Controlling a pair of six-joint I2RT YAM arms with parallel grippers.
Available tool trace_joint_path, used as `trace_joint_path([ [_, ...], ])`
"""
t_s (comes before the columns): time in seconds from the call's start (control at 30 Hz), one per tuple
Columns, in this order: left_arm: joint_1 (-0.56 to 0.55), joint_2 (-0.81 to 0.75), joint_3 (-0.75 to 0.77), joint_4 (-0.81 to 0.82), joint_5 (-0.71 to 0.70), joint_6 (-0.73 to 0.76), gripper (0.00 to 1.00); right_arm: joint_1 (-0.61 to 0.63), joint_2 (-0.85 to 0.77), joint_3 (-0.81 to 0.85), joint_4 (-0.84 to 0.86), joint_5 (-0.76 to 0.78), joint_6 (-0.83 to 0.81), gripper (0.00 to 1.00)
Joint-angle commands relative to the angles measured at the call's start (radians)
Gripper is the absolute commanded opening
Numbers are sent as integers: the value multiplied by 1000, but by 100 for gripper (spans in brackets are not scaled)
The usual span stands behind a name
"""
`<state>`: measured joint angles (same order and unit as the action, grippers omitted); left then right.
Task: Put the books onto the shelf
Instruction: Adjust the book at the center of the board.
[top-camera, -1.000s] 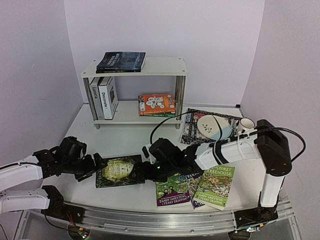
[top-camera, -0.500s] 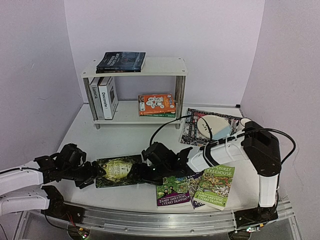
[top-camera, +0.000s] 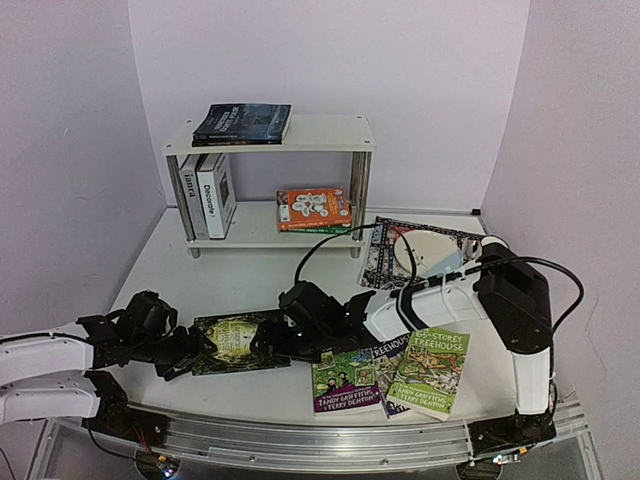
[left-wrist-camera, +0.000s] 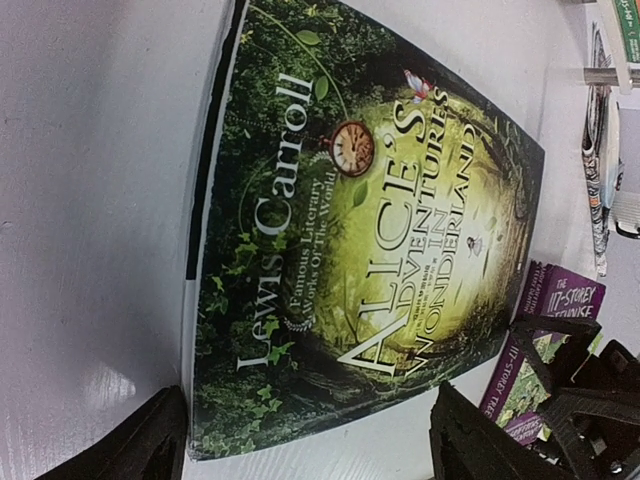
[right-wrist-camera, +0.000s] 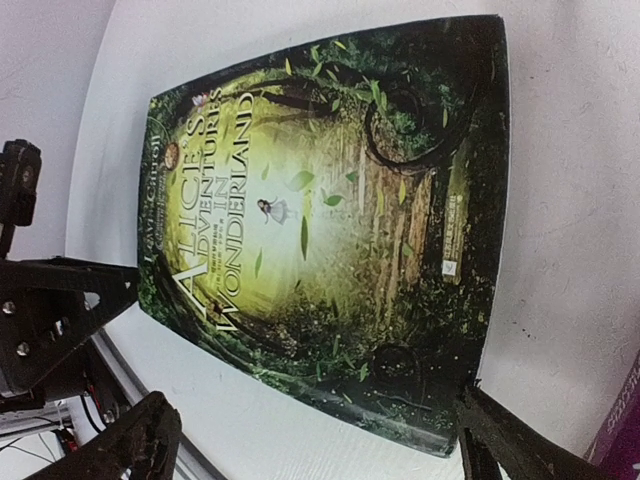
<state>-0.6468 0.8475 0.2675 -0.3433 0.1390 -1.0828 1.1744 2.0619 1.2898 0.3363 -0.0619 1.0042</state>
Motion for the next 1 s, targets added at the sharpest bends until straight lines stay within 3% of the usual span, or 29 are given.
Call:
trace_joint_path([
  [0.0,-1,7,-11,64,10,-11,85,11,42,35,-45,5,-17,97],
  [0.5,-1,18,-25,128,37,18,84,18,-1,26,30,-53,-70,97],
  [0.97,-1,65,-10,249,96,29,84,32,-173,-39,13,28,-144,96],
])
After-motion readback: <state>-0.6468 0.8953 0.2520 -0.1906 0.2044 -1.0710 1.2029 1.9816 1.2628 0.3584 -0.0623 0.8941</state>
